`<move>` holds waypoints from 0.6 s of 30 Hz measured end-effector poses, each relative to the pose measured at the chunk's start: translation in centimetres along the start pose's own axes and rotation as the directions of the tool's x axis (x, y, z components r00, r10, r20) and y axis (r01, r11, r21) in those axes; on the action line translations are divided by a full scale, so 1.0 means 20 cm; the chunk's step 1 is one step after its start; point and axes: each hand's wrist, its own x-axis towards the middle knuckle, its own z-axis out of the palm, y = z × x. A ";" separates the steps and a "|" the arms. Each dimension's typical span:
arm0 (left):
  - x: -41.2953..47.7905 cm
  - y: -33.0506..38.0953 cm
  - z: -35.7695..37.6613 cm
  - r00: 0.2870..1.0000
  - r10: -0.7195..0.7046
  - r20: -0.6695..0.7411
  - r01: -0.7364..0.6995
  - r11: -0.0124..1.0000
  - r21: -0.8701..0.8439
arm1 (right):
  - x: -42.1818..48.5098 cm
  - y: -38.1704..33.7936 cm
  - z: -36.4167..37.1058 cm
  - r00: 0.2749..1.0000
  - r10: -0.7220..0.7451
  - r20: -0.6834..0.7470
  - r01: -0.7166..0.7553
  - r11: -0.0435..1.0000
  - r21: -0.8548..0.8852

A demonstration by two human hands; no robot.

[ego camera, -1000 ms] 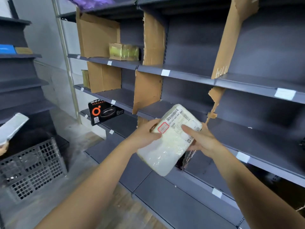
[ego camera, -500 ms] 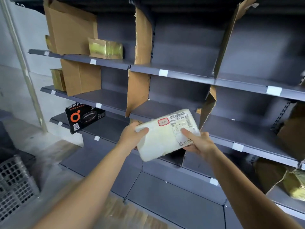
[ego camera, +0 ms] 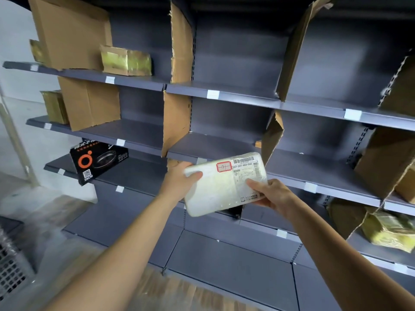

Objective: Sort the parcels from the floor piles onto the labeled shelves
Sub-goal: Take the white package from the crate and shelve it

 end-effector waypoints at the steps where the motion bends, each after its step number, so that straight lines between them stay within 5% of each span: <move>1: 0.00 0.00 0.01 1.000 0.001 0.001 -0.001 1.000 -0.007 | -0.01 0.00 -0.01 1.000 0.003 0.001 -0.003 1.000 -0.006; 18: -0.16 0.14 0.25 0.998 -0.054 -0.033 0.056 0.998 0.032 | -0.06 0.02 -0.29 0.993 -0.011 0.113 0.007 0.999 0.033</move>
